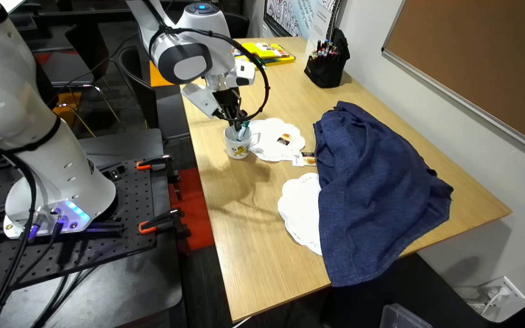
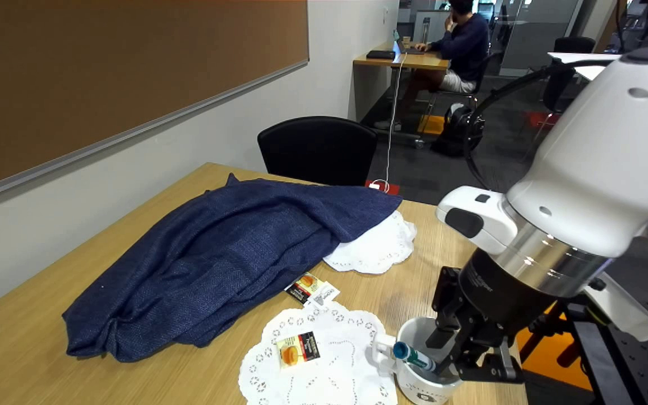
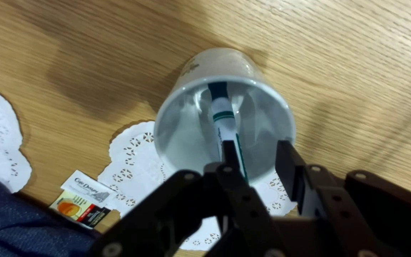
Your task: Remove the marker out of the cup and put it on the table
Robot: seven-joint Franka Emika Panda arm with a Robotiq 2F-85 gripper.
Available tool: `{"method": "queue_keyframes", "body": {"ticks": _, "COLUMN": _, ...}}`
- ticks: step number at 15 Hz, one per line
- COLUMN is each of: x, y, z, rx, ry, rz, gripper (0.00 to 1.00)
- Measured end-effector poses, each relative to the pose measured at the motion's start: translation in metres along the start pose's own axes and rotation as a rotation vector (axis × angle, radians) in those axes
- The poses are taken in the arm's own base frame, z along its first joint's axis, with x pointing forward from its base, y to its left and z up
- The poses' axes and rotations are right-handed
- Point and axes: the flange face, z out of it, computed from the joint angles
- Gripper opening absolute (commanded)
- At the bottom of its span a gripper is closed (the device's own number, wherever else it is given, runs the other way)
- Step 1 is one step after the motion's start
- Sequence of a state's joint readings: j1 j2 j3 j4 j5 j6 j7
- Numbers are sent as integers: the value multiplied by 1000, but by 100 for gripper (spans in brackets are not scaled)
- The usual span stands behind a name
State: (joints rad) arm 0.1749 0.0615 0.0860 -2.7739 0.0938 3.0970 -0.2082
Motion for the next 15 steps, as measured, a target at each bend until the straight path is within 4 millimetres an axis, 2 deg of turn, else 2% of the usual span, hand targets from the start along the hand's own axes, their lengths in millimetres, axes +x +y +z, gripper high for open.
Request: {"method": "queue_keyframes", "body": {"ticks": 15, "x": 2, "y": 10, "z": 20, "rx": -1, "ry": -2, "rz": 57, "gripper": 36}}
